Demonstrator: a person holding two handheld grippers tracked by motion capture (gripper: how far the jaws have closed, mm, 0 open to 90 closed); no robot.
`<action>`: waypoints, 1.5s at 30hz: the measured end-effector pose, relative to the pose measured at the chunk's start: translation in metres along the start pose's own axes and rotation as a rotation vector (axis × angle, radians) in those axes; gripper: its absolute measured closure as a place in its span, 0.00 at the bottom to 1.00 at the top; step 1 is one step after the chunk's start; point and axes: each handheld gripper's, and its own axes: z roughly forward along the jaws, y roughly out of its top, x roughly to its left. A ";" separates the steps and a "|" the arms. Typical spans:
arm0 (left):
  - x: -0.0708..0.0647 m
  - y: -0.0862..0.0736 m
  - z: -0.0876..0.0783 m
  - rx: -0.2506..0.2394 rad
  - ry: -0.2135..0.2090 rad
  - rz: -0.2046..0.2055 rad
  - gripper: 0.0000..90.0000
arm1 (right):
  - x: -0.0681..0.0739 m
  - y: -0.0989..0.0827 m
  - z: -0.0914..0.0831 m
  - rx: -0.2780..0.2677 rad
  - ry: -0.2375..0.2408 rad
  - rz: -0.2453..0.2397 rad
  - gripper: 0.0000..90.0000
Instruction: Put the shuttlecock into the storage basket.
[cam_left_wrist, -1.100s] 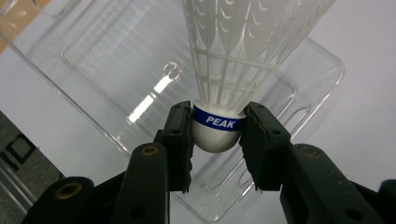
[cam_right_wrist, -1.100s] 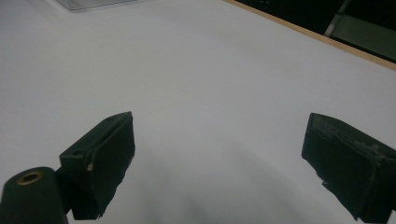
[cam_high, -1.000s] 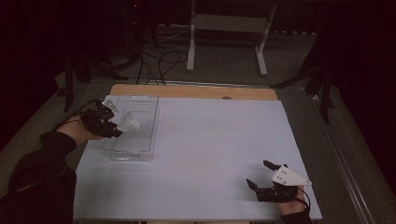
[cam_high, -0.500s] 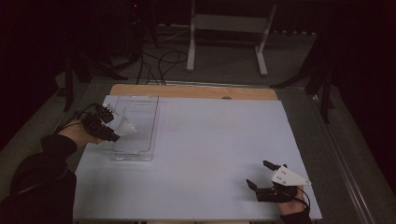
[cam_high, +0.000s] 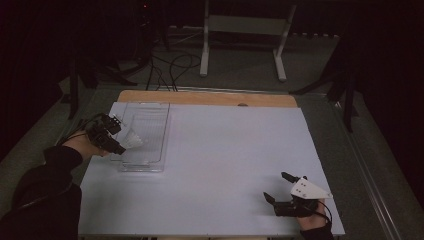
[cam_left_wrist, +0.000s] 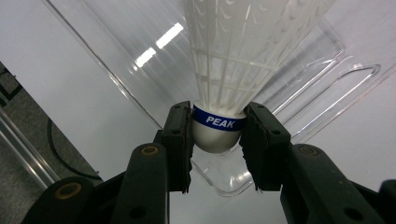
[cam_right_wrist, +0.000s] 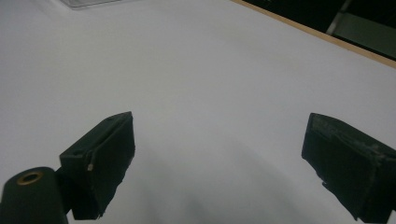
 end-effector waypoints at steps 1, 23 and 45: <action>0.000 0.000 0.001 0.001 -0.002 -0.002 0.72 | 0.000 0.000 0.000 0.000 0.001 0.000 0.11; -0.005 0.007 -0.002 0.001 0.045 0.003 0.47 | 0.000 0.000 0.000 0.000 0.002 0.003 0.11; -0.018 0.018 -0.013 -0.088 -0.025 -0.007 0.00 | 0.000 0.000 0.000 -0.001 0.004 0.005 0.11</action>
